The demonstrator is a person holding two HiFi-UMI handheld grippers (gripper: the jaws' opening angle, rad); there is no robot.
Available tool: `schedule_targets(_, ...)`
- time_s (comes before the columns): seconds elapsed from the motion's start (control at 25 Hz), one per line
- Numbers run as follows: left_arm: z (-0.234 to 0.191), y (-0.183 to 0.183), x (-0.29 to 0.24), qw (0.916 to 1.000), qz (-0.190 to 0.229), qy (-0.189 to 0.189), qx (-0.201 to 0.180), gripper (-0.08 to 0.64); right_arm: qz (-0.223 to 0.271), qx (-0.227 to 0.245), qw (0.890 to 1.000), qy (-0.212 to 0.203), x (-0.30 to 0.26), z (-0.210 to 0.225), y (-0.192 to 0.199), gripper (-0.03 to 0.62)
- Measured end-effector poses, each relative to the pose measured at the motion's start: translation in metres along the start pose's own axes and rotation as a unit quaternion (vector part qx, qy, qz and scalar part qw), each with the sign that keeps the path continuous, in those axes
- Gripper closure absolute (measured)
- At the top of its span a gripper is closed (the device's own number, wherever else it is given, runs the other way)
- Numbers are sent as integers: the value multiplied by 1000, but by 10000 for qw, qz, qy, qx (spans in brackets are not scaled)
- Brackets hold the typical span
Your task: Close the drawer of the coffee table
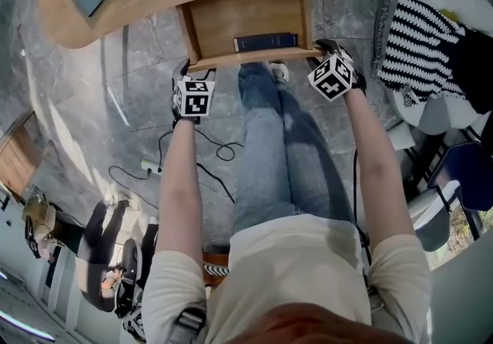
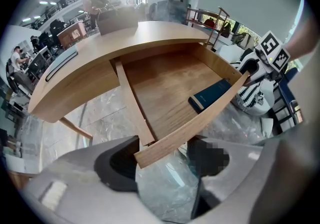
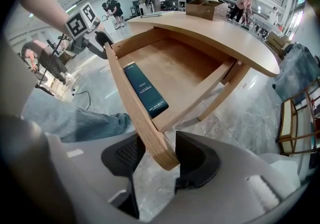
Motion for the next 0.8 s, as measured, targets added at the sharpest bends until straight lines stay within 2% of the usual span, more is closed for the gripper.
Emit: schedule_targets(0.8, -2, -9, -7, 10000, -70, 13, -13, 261, -209, 175, 9996, 96, -5, 10, -4, 414)
Point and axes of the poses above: the fingertips, and each gripper's own axes: x backward along the fingers, z to its right, y out of its underside, the point moved 5 cm from there along x, backward along the fingers, and after that the axes turned 1 degree about y, right-handed, at the moved point
